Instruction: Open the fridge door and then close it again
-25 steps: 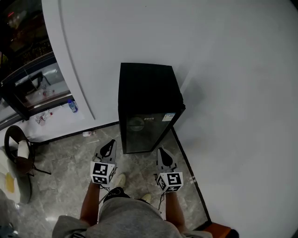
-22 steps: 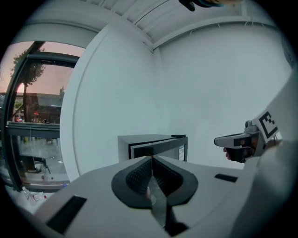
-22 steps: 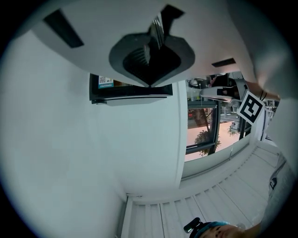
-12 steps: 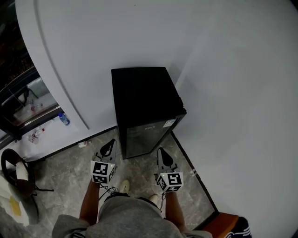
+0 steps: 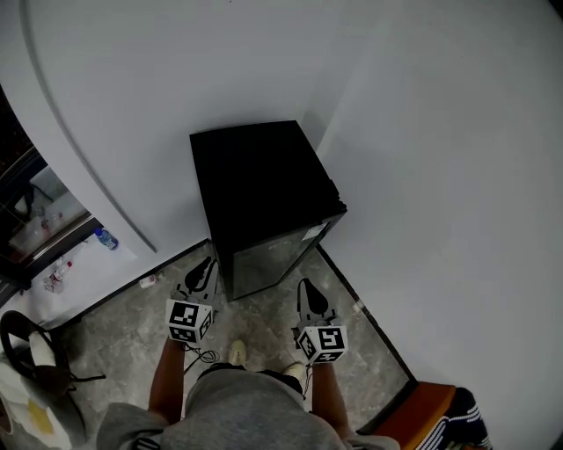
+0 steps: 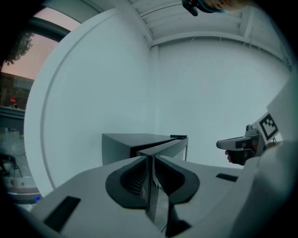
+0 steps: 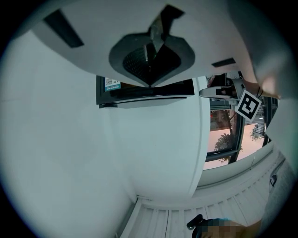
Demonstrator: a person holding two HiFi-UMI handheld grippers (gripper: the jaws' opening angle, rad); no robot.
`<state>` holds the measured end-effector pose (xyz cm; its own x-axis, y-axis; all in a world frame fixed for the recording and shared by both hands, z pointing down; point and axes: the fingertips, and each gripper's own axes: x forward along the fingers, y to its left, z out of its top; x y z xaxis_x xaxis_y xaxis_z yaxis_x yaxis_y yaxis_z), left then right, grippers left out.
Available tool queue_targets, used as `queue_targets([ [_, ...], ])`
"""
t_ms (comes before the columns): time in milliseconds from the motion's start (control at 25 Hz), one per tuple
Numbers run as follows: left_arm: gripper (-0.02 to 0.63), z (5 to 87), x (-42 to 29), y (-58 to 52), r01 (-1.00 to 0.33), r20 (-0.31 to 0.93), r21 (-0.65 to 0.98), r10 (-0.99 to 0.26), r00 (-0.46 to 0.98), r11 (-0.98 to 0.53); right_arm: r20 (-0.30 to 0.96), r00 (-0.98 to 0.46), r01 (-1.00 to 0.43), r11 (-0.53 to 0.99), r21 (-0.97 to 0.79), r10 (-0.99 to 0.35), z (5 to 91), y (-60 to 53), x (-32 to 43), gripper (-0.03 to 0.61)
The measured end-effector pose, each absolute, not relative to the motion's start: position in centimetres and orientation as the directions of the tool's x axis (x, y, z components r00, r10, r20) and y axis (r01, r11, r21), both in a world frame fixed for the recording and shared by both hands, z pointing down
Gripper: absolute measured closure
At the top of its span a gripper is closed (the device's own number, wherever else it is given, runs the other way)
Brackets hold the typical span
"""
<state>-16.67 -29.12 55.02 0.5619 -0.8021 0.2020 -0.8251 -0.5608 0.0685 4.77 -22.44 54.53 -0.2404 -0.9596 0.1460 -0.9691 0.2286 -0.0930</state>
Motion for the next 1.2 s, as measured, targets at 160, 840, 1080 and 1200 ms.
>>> queue_targets([
  [160, 0.485, 55.8, -16.2, -30.1, -0.801, 0.222, 0.067, -0.774, 0.593, -0.594, 0.139, -0.214, -0.972, 0.197, -0.131, -0.967, 54.4, -22.9, 5.2, 0.554],
  [840, 0.361, 57.6, -13.9, -32.9, -0.735, 0.264, 0.063, -0.7, 0.664, -0.675, 0.14, -0.134, -0.986, 0.117, -0.12, -0.981, 54.3, -23.6, 6.5, 0.554],
  [1080, 0.36, 57.8, -13.7, -33.5, -0.747, 0.257, 0.078, -0.711, 0.655, -0.66, 0.139, -0.128, -0.986, 0.111, -0.126, -0.982, 54.7, -23.6, 6.6, 0.554],
  [1200, 0.36, 57.8, -13.7, -33.4, -0.749, 0.256, 0.073, -0.714, 0.652, -0.658, 0.138, -0.121, -0.986, 0.104, -0.127, -0.983, 54.6, -23.5, 6.8, 0.554],
])
